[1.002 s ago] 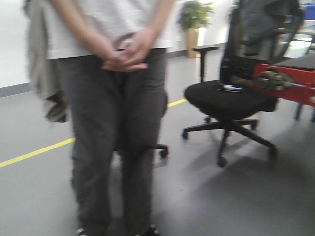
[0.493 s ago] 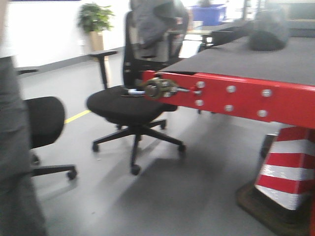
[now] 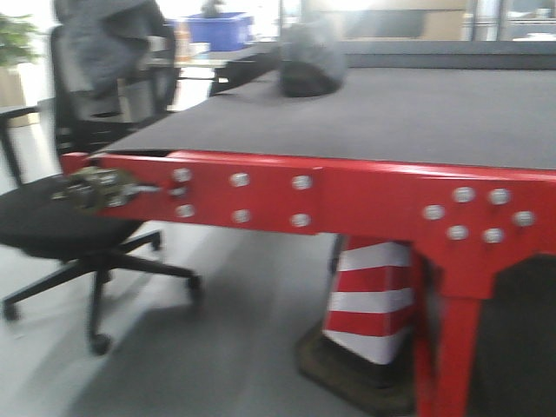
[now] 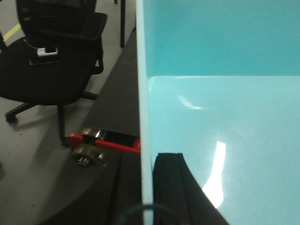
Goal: Fetch blue bin and place on conveyor start
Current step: 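Hold the bin while the base turns and drives to the red conveyor table, then hold the bin while the base aligns with the conveyor belt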
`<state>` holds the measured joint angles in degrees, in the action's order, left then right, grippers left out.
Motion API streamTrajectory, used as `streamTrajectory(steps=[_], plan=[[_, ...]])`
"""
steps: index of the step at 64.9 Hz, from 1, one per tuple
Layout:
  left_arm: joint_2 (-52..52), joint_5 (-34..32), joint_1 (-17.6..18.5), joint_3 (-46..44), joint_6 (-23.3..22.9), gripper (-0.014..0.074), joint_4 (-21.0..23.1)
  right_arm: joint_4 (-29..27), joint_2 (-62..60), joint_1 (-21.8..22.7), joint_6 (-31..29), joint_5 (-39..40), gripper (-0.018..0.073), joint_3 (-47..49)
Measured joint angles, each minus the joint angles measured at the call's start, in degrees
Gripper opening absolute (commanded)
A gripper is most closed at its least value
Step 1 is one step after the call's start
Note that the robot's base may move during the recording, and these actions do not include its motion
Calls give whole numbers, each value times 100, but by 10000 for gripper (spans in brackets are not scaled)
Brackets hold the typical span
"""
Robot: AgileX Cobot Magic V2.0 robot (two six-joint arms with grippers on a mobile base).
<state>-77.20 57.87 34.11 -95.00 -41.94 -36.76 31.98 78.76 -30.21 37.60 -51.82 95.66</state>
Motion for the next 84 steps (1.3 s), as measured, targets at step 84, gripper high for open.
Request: streamTrajectory(steps=[84], plan=[[-10,-13,0,0,0,-111,-13,5,0,0,0,0,-162,0]])
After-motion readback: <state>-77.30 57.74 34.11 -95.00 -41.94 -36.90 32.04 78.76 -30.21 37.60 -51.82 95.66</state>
